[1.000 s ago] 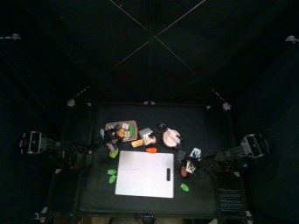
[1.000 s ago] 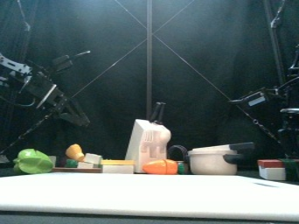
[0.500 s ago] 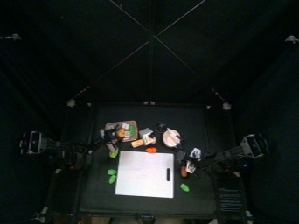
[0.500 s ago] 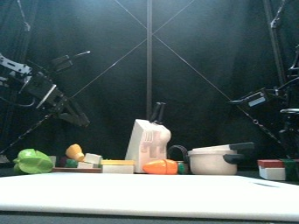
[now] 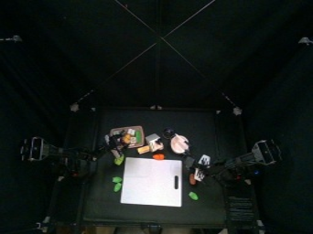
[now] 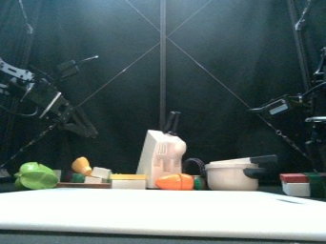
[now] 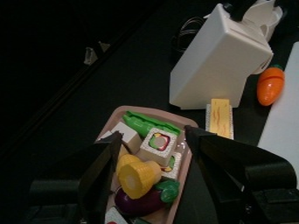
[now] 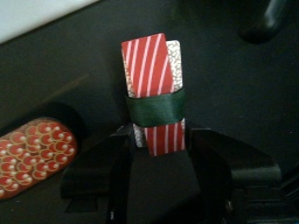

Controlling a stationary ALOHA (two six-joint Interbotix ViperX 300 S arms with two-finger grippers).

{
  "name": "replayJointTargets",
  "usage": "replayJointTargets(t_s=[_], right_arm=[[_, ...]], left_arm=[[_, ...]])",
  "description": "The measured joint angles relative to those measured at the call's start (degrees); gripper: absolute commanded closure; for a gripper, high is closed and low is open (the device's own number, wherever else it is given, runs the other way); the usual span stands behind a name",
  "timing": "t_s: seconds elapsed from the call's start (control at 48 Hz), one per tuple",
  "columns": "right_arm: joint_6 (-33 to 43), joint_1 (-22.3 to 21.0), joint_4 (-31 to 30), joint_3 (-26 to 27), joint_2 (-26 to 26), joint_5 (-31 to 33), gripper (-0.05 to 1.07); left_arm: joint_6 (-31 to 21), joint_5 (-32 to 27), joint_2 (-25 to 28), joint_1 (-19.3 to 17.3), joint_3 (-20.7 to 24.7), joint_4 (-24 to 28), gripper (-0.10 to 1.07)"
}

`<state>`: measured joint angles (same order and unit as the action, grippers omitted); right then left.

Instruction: Grab salmon sushi

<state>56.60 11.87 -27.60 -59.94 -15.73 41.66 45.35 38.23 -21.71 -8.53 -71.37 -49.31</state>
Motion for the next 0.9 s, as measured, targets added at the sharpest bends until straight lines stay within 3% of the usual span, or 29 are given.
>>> replayJointTargets(t_s=[0.354, 0.75, 0.896], right_arm=[[-0.1, 0.1, 0.4, 4.0, -3.3, 6.4, 0.46], [0.0, 0.6, 0.7, 6.1, -5.3, 7.9, 0.46], [0.0, 1.1, 0.8, 9.1, -6.4, 7.8, 0.46]], left_arm=[[0.0, 0.0, 0.1, 0.0, 0.0, 0.0, 0.04], [0.4, -0.1, 0.1, 0.4, 0.0, 0.3, 0.04], [0.8, -0.1, 0.1, 1.5, 0.1, 4.3, 0.04]])
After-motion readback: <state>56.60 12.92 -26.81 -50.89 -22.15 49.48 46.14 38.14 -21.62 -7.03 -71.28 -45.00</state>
